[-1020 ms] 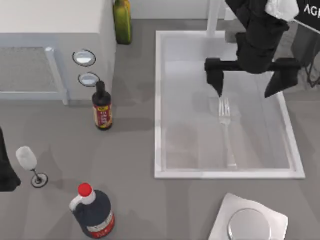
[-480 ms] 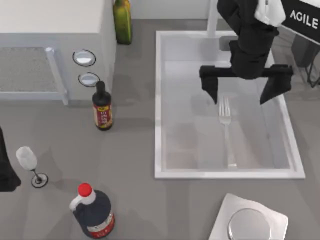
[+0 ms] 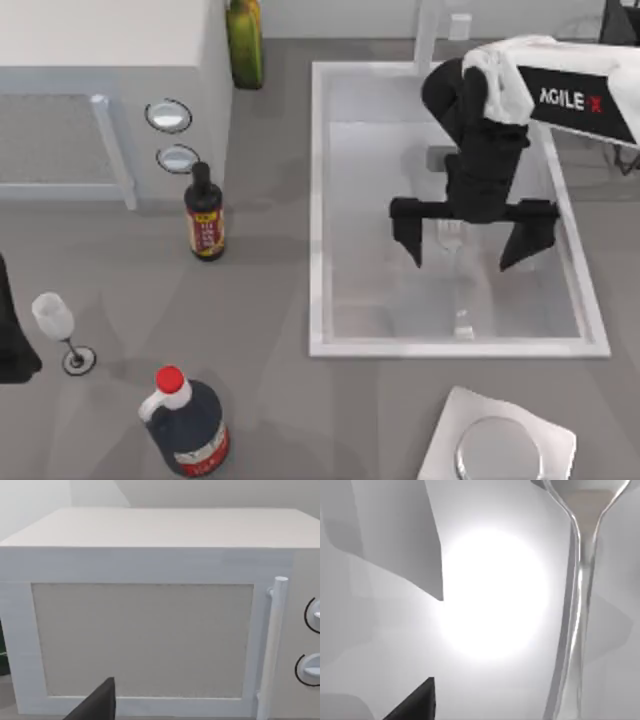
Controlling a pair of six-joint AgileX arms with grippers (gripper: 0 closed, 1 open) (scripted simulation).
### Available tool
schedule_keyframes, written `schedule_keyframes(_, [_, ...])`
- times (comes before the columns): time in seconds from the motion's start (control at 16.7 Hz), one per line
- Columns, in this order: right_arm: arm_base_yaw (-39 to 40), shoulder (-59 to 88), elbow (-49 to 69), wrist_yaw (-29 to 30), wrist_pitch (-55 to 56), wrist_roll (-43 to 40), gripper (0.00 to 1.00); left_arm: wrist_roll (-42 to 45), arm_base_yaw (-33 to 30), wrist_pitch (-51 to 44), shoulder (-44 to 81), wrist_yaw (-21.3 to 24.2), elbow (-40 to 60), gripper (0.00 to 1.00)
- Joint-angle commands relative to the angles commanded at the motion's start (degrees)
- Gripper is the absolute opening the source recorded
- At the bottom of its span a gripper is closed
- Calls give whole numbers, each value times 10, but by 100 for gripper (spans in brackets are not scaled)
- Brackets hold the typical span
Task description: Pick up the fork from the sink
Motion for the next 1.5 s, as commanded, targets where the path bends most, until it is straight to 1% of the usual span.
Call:
schedule_keyframes(0.42, [6, 31, -57, 29, 132, -9, 100, 0, 0, 0, 0, 0, 0, 100])
schedule_keyframes(0.72, [5, 34, -61, 33, 143, -10, 100, 0, 0, 0, 0, 0, 0, 100])
schedule_keyframes(1.5, [5, 34, -61, 33, 143, -10, 2, 0, 0, 0, 0, 0, 0, 100])
